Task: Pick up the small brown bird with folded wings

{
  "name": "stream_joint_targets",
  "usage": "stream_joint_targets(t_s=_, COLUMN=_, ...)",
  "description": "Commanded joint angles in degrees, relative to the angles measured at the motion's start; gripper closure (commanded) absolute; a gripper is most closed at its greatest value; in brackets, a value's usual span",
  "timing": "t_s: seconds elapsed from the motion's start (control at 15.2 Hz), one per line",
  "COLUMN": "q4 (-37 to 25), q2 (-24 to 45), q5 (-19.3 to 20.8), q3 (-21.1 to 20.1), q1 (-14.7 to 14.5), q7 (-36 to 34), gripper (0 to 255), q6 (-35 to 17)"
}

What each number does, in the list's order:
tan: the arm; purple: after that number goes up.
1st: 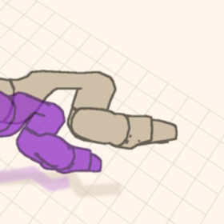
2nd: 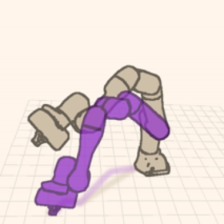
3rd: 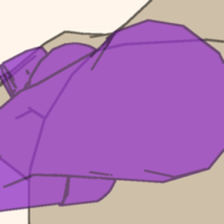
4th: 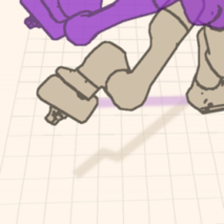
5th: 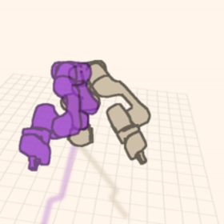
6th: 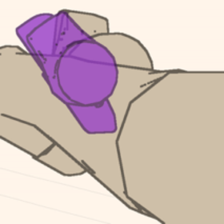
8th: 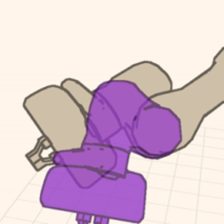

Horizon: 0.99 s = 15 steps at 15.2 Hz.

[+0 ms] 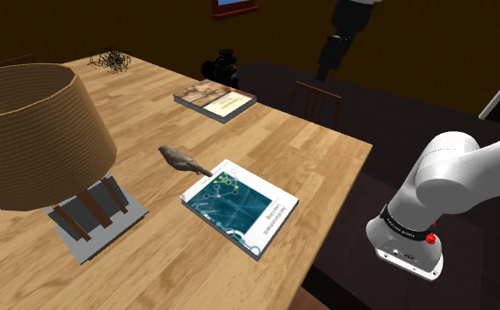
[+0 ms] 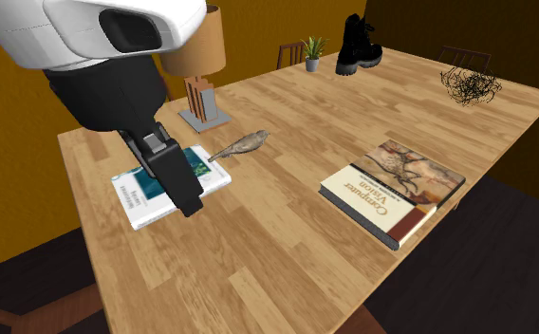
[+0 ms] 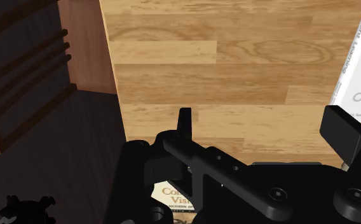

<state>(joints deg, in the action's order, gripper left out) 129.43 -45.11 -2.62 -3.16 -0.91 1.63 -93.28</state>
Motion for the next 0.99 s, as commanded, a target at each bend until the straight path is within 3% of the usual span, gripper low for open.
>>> stream_joint_targets(t_s=0.0, q4=0.0, q2=0.0, q5=0.0, q3=0.0, q1=0.0, q7=0.0, gripper=0, q6=0.0)
stream_joint_targets(t_s=0.92, q4=-2.0, q2=19.9, q5=-3.3, q3=-12.0, q1=-1.9, q7=-11.7, gripper=0, q6=-19.4)
